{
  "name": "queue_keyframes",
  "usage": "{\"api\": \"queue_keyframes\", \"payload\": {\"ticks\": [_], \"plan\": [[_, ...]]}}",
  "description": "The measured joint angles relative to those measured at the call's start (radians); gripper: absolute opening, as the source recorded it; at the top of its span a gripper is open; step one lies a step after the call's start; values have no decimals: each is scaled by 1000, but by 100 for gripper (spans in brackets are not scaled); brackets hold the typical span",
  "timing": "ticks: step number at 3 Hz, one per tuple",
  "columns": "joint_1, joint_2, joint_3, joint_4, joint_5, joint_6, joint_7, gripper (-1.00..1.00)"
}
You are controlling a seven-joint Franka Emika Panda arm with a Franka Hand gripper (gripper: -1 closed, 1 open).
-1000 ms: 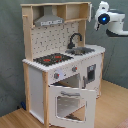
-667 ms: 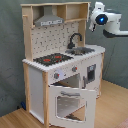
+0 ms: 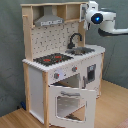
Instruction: Play with the kitchen
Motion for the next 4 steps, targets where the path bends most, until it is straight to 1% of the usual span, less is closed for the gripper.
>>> {"api": "queue_keyframes", "payload": {"ticks": [2,3,4], "plan": [[-96,118,120,128,-78,0,-7,-100],[-142,168,186,181,-120,0,-15,-100],[-186,205,264,201,-166,0,-18,-100]]}}
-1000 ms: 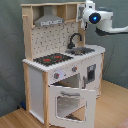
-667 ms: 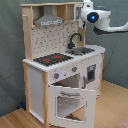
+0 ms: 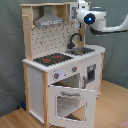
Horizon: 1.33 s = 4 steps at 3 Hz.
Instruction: Play with the kitchen
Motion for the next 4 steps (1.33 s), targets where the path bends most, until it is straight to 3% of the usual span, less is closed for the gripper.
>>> {"api": "queue_keyframes", "payload": {"ticks": [1,3,4], "plan": [[-59,14,66,20,-34,12,-17,-100],[-196,17,182,89,-40,38,-78,-100],[-188,1,213,98,-40,-29,-146,-100]]}}
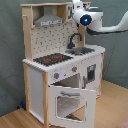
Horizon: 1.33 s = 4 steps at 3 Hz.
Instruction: Play with the kitchen
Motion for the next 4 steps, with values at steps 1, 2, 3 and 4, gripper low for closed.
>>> {"api": "queue_keyframes", "payload": {"ticks": [1,2,3,4], "plan": [[64,-14,-1,1,0,-68,-46,-100],[114,-36,-23,1,0,-123,-115,-100],[123,-54,-28,1,0,-140,-163,-100],[123,-55,-29,1,0,-140,-168,100]]}}
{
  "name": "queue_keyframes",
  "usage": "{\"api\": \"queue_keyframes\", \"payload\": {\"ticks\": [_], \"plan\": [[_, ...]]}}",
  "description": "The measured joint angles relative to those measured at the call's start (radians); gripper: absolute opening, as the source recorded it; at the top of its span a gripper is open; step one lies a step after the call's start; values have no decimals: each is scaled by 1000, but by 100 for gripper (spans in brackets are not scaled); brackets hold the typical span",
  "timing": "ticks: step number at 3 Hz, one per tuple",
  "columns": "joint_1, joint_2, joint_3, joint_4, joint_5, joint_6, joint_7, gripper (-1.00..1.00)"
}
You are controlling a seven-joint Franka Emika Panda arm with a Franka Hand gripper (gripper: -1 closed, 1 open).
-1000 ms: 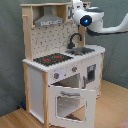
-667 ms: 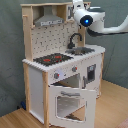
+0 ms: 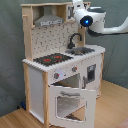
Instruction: Play with the kitchen
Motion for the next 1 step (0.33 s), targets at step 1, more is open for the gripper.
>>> {"api": "queue_keyframes", "payload": {"ticks": [1], "plan": [[0,-6,0,0,0,-6,-44,100]]}}
